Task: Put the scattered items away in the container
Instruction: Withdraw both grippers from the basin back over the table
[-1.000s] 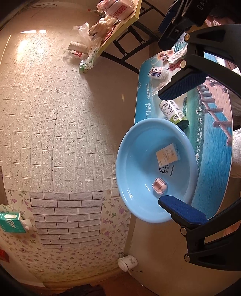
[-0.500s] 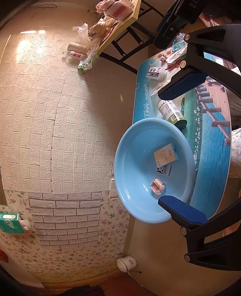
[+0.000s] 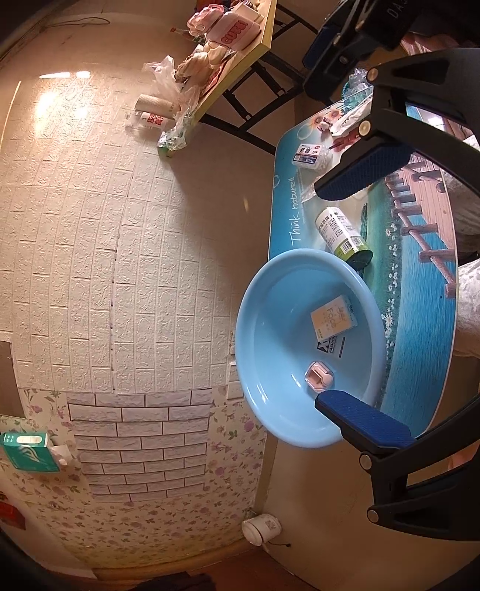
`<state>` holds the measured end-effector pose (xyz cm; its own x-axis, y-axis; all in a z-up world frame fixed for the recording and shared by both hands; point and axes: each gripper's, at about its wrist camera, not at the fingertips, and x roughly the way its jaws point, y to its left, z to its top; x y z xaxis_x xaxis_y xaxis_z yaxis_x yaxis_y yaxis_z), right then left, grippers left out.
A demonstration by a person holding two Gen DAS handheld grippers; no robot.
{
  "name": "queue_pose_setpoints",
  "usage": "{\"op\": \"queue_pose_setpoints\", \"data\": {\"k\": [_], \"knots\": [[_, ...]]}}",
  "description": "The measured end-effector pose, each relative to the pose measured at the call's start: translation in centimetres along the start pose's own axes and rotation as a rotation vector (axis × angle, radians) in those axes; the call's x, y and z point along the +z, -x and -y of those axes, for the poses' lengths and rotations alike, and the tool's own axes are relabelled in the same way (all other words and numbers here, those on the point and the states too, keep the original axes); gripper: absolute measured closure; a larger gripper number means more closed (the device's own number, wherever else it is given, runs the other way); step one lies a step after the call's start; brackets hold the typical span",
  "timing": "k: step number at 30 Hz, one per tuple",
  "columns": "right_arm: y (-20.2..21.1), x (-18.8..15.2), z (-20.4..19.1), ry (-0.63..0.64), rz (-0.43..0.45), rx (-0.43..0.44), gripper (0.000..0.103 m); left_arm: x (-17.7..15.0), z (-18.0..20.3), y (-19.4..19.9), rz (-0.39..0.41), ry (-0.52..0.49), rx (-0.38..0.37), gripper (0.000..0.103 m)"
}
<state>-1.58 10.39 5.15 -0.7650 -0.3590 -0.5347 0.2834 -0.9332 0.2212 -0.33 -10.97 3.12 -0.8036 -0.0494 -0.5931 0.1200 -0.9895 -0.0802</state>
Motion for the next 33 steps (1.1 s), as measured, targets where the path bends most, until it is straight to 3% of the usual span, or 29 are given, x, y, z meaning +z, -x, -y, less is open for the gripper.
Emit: {"op": "queue_pose_setpoints", "data": {"k": [8,14,24,33], "knots": [[0.1,-0.2,3.6,-0.047,0.01,-0.078,0.013,-0.2,0.3,-0.8,-0.016,-0.009,0.003,0.0],[0.5,-0.2,5.8,-0.06,0.027,-0.117,0.013,-0.9,1.3,-1.0,-0.006,-0.065,-0.042,0.0],[1.1,-1.2,6.6,0.017,0.047,-0.097,0.013,-2.6,2.4,-1.4,0.031,-0.174,-0.131,0.0],[0.3,-1.5,7.2,0.005,0.022,-0.103,0.013,-3.7,4.2,-1.7,0.034,-0.252,-0.22,0.0]]}}
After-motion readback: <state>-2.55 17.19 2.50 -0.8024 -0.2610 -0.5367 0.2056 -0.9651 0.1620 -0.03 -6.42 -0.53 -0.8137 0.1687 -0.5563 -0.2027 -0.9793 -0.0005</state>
